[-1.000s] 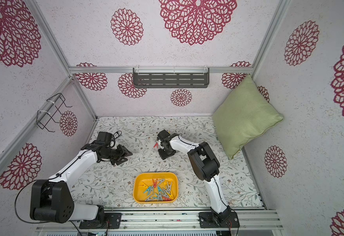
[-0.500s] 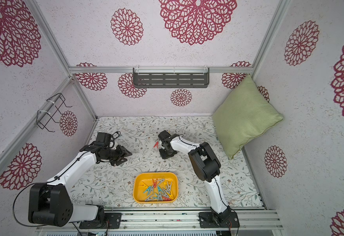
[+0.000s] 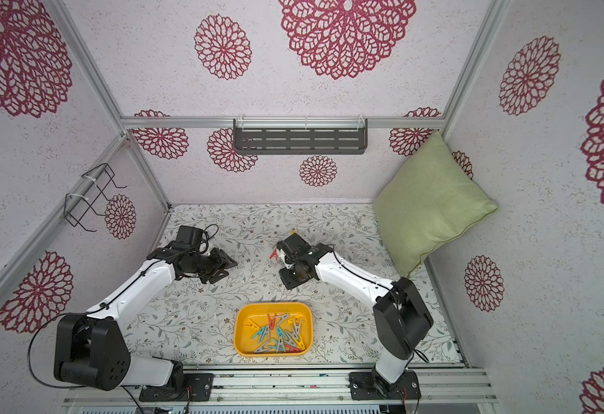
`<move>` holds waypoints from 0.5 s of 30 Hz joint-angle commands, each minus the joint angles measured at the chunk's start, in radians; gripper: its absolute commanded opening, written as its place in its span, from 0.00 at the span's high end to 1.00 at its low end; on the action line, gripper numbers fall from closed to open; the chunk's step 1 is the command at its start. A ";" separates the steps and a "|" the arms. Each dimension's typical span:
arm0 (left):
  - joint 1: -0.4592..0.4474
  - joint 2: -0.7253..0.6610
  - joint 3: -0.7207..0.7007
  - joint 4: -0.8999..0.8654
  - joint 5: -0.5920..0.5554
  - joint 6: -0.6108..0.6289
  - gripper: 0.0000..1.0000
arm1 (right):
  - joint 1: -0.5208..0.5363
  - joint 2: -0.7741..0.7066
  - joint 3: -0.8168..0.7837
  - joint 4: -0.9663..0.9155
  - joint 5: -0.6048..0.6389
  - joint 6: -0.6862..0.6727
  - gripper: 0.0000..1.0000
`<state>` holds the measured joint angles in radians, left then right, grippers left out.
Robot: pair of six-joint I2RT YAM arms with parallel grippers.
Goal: Put the clothespins into the storage box
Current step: Place the clothespin in the storage box.
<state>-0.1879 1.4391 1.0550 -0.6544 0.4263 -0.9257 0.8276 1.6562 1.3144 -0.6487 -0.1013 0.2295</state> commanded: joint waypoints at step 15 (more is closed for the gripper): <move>-0.062 0.153 0.208 -0.084 -0.098 0.078 0.50 | 0.271 -0.106 -0.160 0.050 -0.006 0.096 0.42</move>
<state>-0.2329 1.5459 1.2137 -0.6918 0.3588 -0.9012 1.1084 1.6005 1.1301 -0.6285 -0.1532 0.3084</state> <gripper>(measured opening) 0.503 0.559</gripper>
